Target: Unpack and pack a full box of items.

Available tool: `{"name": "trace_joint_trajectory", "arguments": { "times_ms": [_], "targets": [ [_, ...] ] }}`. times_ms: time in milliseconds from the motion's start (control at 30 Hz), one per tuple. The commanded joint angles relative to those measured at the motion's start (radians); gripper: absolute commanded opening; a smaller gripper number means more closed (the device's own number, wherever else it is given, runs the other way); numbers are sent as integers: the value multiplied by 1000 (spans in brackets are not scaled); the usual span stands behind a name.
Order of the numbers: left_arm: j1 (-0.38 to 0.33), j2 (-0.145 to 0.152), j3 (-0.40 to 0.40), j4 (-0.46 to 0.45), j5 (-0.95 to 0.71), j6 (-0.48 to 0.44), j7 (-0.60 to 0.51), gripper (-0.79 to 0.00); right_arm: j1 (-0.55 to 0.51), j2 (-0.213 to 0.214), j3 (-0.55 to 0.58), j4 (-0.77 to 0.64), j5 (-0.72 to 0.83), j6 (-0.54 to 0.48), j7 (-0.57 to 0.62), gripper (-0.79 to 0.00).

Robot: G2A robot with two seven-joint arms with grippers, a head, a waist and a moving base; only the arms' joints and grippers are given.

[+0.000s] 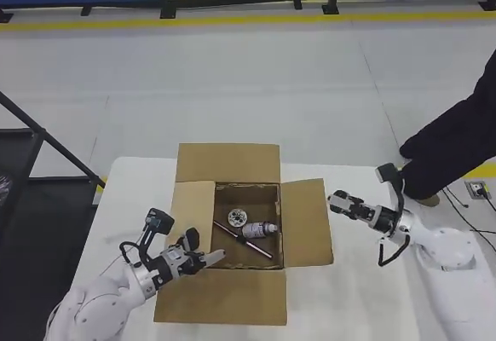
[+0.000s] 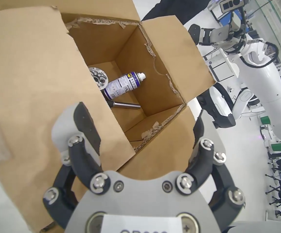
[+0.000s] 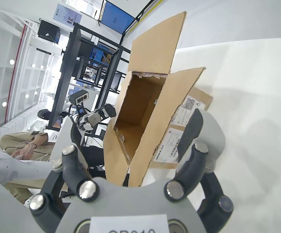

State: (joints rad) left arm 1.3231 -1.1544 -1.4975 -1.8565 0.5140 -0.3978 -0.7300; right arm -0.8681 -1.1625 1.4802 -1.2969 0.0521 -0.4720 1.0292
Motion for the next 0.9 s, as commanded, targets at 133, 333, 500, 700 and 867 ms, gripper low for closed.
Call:
{"name": "trace_joint_trajectory", "arguments": {
  "times_ms": [133, 333, 500, 700, 867],
  "targets": [
    [-3, 5, 3, 4, -2, 8, 2, 0, 61, -2, -53, 64, 89, -59, 85, 0],
    [-2, 10, 5, 4, -7, 11, 10, 0, 106, -8, -119, 86, 231, -154, 165, 0],
    [-4, 13, 2, 7, -14, 12, 24, 0, 140, -12, -216, 49, 304, -161, 158, 0],
    [-2, 17, -7, 10, -33, 25, 39, 0, 220, -27, -371, 102, 347, -198, 122, 0],
    [-1, 20, -7, 12, -43, 30, 45, 0, 305, -50, -499, 203, 364, -210, 109, 0]
  ]
}}
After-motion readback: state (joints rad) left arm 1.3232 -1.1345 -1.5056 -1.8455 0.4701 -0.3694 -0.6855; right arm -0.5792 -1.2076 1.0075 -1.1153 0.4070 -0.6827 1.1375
